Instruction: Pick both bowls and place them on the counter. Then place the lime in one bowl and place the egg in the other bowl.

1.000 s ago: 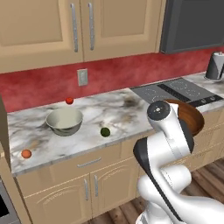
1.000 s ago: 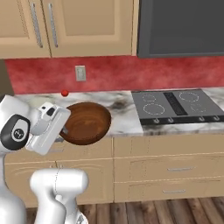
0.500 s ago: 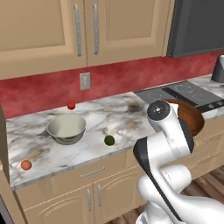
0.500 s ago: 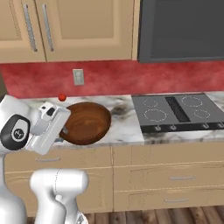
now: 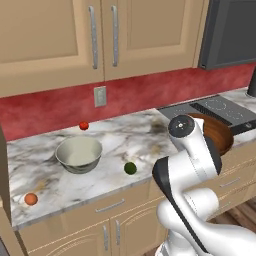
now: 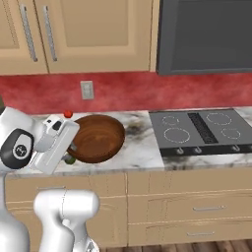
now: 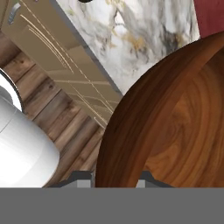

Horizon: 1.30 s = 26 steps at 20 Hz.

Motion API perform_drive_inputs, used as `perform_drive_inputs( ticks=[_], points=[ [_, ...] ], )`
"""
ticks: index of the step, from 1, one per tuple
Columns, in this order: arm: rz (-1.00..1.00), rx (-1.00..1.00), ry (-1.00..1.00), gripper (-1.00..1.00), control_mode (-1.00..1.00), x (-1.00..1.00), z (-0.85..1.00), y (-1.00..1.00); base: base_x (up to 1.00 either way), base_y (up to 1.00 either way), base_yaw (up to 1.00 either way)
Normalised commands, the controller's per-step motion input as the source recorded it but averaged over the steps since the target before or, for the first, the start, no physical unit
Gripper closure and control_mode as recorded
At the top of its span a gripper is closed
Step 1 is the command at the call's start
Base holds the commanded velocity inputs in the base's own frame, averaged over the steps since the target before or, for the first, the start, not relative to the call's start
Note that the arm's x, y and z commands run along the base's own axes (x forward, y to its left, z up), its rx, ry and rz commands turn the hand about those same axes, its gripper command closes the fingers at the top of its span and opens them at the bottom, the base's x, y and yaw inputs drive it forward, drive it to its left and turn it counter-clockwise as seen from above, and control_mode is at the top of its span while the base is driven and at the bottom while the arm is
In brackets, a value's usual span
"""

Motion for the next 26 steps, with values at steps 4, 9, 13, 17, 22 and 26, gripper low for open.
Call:
perform_drive_inputs(
  ticks=[4, 9, 13, 17, 22, 26],
  points=[
    [0.00, 0.00, 0.00, 1.00, 1.00, 0.00, 0.00, 0.00, 0.38, -0.02, 0.00],
    [0.00, 0.00, 0.00, 1.00, 1.00, 0.00, 0.00, 0.00, 0.30, 0.00, 0.00],
    [0.00, 0.00, 0.00, 1.00, 1.00, 0.00, 0.00, 0.00, 0.30, 0.00, 0.00],
    [0.00, 0.00, 0.00, 1.00, 1.00, 0.00, 0.00, 0.00, 0.28, 0.00, 0.00],
    [0.00, 0.00, 0.00, 1.00, 1.00, 0.00, 0.00, 0.00, 0.30, -0.01, 0.00],
    [0.00, 0.00, 0.00, 1.00, 1.00, 0.00, 0.00, 0.00, 0.28, -0.01, 0.00]
  ],
)
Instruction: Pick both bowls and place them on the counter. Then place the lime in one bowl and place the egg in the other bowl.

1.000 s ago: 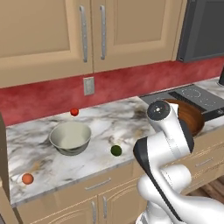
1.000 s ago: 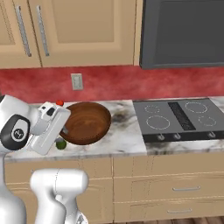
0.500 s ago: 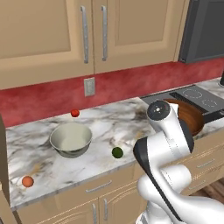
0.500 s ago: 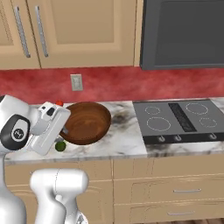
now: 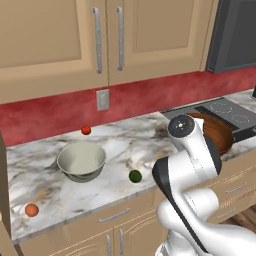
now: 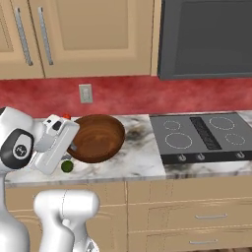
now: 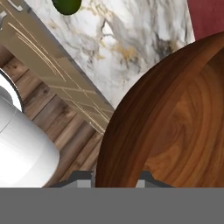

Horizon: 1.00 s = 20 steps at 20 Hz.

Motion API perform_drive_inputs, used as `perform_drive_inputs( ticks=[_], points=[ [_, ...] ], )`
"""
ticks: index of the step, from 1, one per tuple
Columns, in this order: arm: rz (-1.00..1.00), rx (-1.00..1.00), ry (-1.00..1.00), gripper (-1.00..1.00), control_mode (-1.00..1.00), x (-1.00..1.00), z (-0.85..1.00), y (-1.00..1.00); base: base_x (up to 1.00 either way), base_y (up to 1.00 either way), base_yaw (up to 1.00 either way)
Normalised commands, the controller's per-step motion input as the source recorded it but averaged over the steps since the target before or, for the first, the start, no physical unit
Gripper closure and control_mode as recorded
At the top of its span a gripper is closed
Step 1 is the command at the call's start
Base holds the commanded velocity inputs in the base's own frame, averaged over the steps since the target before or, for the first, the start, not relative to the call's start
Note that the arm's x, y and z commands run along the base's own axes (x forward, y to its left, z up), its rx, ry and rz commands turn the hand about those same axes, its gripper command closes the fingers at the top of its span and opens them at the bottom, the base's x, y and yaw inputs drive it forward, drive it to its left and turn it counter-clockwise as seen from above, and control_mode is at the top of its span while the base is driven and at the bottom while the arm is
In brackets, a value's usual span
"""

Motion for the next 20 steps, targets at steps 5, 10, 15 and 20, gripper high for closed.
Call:
perform_drive_inputs(
  ticks=[5, 10, 15, 20],
  points=[
    [0.00, 0.00, 0.00, 1.00, 1.00, 0.00, 0.00, 0.00, 0.32, -0.05, 0.00],
    [0.00, 0.00, 0.00, 1.00, 1.00, 0.00, 0.00, 0.00, 0.34, -0.02, 0.01],
    [0.00, 0.00, 0.00, 1.00, 1.00, 0.00, 0.00, 0.00, 0.26, -0.12, 0.12],
    [0.00, 0.00, 0.00, 1.00, 1.00, 0.00, 0.00, 0.00, 0.37, -0.35, 0.19]
  ],
)
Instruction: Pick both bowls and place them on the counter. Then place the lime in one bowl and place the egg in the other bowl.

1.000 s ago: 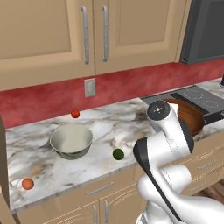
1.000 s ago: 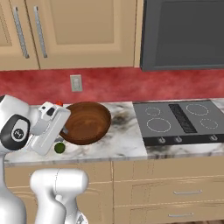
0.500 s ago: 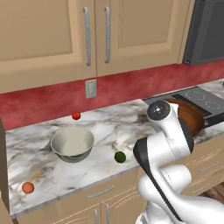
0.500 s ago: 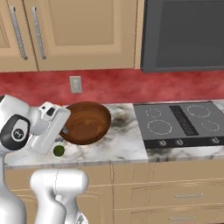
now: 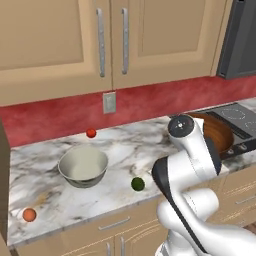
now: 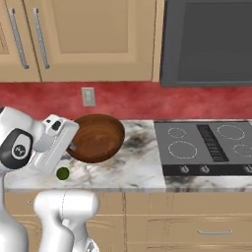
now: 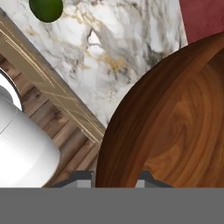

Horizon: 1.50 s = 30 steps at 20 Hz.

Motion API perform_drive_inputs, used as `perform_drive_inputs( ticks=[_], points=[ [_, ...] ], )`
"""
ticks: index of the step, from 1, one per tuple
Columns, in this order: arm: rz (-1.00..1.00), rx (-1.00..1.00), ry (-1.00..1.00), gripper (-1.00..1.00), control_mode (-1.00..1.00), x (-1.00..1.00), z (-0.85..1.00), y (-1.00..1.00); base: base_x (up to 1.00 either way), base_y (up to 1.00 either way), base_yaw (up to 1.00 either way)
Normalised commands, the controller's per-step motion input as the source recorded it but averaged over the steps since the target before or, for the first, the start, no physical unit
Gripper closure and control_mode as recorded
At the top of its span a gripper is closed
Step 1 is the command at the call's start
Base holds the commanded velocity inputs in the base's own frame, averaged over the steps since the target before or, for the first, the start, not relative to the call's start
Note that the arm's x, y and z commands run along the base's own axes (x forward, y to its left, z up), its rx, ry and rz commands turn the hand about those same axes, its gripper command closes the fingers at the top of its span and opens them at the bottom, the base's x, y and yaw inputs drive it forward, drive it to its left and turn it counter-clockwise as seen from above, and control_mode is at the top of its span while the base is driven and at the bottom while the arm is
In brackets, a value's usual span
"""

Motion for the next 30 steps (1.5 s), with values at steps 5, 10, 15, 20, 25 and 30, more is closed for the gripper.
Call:
perform_drive_inputs(
  ticks=[5, 10, 15, 20, 25, 30],
  points=[
    [0.00, 0.00, 0.00, 1.00, 1.00, 0.00, 0.00, 0.00, 0.62, -0.49, 0.10],
    [0.00, 0.00, 0.00, 1.00, 1.00, 0.00, 0.00, 0.00, 0.27, -0.42, 0.06],
    [0.00, 0.00, 0.00, 1.00, 1.00, 0.00, 0.00, 0.00, 0.18, -0.01, 0.10],
    [0.00, 0.00, 0.00, 1.00, 1.00, 0.00, 0.00, 0.00, 0.34, -0.09, 0.16],
    [0.00, 0.00, 0.00, 1.00, 1.00, 0.00, 0.00, 0.00, 0.31, -0.07, 0.19],
    [0.00, 0.00, 0.00, 1.00, 1.00, 0.00, 0.00, 0.00, 0.23, 0.02, 0.13]
  ],
)
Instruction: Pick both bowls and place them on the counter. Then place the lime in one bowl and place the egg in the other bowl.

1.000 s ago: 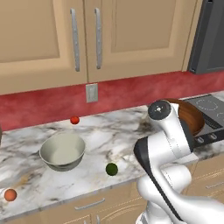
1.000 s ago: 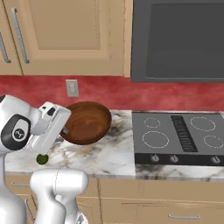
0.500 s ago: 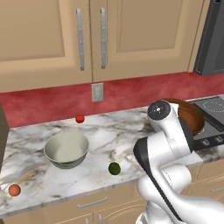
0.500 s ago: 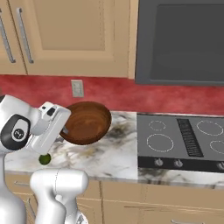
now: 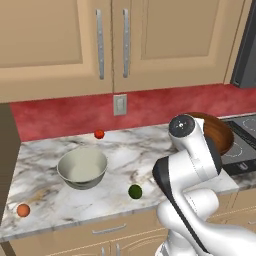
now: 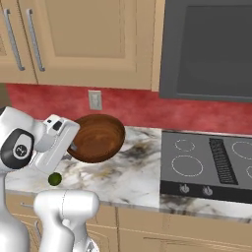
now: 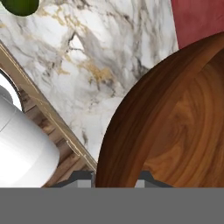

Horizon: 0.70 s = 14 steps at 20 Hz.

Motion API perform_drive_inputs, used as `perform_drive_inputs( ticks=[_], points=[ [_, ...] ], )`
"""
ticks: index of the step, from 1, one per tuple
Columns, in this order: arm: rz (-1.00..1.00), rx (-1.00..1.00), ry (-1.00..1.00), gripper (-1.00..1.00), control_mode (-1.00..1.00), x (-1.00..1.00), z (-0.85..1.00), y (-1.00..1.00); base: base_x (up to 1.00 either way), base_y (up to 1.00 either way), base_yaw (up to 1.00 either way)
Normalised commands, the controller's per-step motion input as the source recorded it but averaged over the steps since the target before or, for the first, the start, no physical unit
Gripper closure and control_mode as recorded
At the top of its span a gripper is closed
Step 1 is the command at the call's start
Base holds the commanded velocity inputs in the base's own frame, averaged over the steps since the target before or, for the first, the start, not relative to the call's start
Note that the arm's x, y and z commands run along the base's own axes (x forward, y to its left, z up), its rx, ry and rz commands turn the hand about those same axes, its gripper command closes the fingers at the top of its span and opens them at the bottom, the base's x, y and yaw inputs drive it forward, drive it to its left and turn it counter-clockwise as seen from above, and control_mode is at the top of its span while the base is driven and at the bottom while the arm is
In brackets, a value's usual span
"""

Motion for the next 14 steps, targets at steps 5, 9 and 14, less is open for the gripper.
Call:
perform_drive_inputs(
  ticks=[5, 9, 14],
  points=[
    [0.00, 0.00, 0.00, 1.00, 1.00, 0.00, 0.00, 0.00, 0.03, 0.04, 0.01],
    [0.00, 0.00, 0.00, 1.00, 1.00, 0.00, 0.00, 0.00, -0.02, 0.33, -0.07],
    [0.00, 0.00, 0.00, 1.00, 1.00, 0.00, 0.00, 0.00, 0.00, 0.68, -0.09]
  ],
)
